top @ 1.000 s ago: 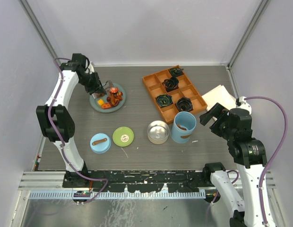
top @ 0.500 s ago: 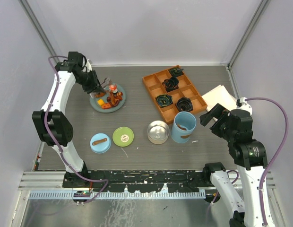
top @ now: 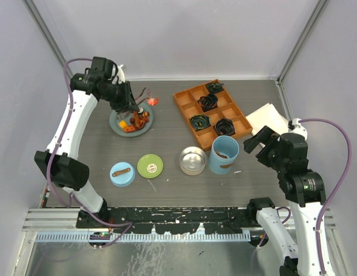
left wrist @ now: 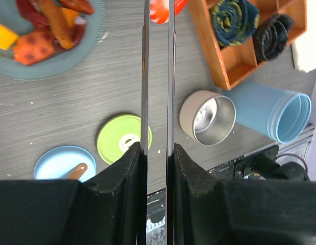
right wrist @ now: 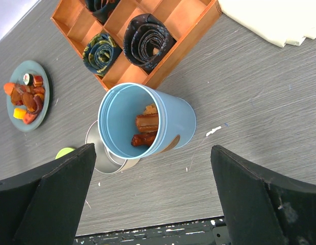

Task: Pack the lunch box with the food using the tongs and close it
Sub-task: Place the fake food in the packing box.

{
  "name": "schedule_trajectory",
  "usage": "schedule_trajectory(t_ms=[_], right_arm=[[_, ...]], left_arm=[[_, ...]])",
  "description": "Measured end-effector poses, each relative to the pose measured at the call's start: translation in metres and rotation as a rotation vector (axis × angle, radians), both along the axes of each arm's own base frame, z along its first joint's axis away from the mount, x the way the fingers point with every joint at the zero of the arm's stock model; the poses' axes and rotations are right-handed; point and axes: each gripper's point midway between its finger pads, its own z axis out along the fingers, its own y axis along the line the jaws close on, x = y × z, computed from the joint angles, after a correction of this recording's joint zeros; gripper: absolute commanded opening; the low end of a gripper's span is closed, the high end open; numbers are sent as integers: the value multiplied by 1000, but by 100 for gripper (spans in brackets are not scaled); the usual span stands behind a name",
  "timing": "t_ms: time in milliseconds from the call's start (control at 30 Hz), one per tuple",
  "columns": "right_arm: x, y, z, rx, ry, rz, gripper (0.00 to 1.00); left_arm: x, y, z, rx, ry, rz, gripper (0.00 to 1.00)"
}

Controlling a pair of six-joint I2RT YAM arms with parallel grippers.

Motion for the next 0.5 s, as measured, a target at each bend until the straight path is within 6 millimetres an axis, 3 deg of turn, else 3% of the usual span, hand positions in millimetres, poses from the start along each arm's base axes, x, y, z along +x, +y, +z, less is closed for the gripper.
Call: schedule_trajectory(t_ms=[500], right_arm=[[-1, -2, 1, -7, -9, -10, 100]], left_arm=[[-65, -95, 45, 1, -106, -299, 10]])
